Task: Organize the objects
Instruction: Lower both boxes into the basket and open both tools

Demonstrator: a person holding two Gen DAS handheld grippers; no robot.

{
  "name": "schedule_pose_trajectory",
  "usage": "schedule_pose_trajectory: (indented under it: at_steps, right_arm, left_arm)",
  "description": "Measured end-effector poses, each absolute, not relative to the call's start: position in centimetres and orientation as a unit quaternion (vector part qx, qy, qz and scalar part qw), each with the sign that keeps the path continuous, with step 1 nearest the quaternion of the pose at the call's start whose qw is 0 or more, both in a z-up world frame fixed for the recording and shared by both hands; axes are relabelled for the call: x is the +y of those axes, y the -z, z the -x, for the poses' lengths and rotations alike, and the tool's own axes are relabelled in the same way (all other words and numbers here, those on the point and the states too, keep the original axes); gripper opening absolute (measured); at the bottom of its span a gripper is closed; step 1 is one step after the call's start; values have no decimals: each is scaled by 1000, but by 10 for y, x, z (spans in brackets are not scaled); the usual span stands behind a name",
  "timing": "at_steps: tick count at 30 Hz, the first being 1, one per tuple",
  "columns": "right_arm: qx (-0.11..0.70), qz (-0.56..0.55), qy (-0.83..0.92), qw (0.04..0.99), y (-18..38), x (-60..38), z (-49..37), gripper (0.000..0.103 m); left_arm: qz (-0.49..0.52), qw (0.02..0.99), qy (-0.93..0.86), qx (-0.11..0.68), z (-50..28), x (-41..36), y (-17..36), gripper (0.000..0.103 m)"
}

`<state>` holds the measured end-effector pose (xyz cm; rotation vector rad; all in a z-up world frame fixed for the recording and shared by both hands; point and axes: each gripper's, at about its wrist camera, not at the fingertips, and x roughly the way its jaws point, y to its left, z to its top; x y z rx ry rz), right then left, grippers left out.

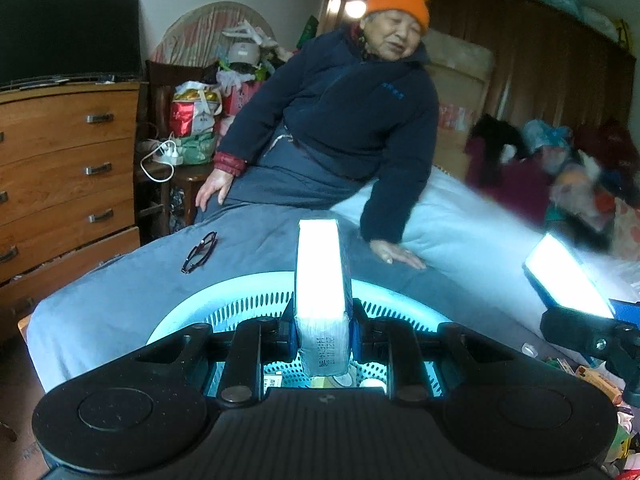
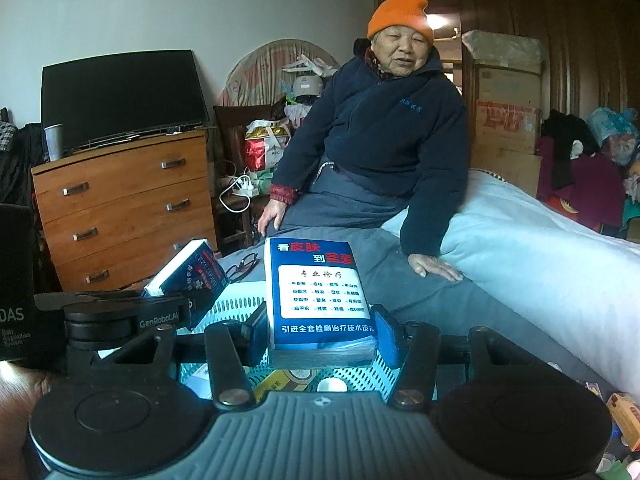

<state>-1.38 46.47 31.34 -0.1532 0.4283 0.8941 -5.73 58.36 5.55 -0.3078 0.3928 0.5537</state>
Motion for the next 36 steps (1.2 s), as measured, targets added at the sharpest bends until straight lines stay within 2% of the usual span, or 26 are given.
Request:
schedule_pose_trajectory:
  at_steps: [16, 17, 20, 28, 31, 34, 36]
  right_arm:
    - [214, 71, -432, 873, -304, 470, 2, 56]
    - [215, 72, -432, 873, -303, 471, 1, 59]
    - [211, 74, -432, 874, -300, 470, 3, 62]
    - [210, 47, -422, 881, -298, 447, 5, 63]
    - [203, 31, -414, 886, -300, 426, 8, 65]
    - [193, 18, -403, 895, -300, 396, 12, 68]
    - [186, 9, -384, 904, -297, 372, 16, 74]
  left_arm:
    - [141, 928, -277, 205, 45, 584, -47, 28]
    - [142, 928, -277, 204, 46, 585, -47, 31]
    - [141, 929, -281, 196, 45, 583, -46, 51]
    - [130, 933, -276, 187, 44, 572, -51, 61]
    - [124, 938, -268, 182, 42, 564, -55, 70]
    - [110, 945, -253, 177, 37, 548, -62, 74]
    - [100, 950, -239, 173, 33, 534, -66, 78]
